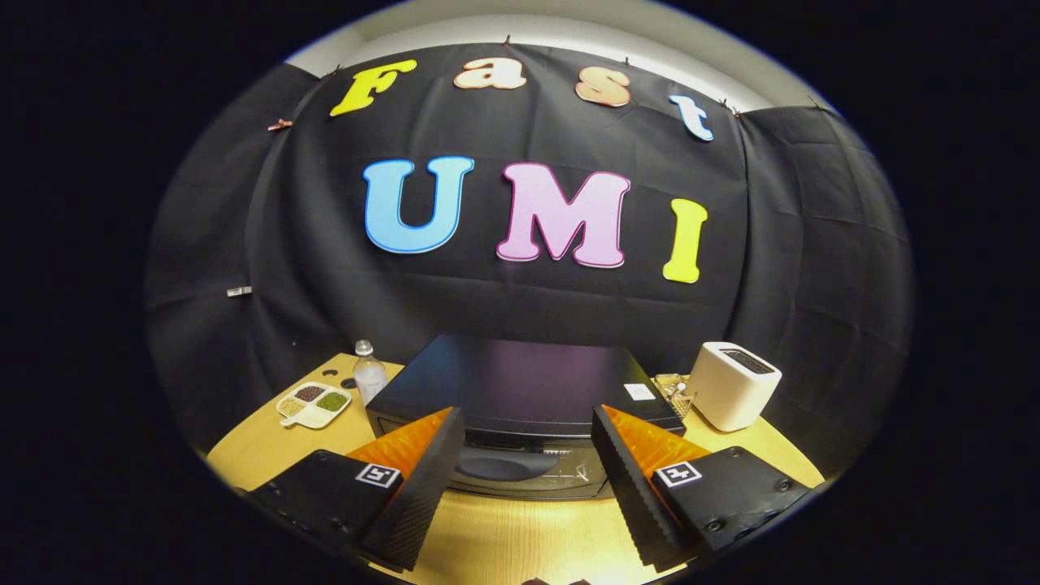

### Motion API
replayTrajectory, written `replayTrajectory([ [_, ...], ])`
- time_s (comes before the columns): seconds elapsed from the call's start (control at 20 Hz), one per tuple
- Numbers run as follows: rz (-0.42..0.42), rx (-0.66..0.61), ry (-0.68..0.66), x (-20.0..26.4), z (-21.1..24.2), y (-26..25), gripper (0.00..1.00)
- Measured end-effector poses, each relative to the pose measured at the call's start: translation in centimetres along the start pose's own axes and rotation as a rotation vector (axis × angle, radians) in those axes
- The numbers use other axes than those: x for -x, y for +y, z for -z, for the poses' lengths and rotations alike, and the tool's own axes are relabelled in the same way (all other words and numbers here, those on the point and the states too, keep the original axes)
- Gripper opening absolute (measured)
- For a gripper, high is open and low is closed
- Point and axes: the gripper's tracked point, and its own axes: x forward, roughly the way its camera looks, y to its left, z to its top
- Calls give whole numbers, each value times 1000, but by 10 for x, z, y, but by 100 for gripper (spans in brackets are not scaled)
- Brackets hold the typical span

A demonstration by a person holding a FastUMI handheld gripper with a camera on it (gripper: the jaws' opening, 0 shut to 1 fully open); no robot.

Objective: Open the toaster oven, put the food inside, and close the toaster oven door.

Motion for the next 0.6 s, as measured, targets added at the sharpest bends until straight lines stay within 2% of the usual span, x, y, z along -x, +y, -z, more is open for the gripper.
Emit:
replayTrajectory([
  [0.45,-11,39,101,-41,41,15,98],
  [0.6,-1,4,110,-48,45,11,98],
])
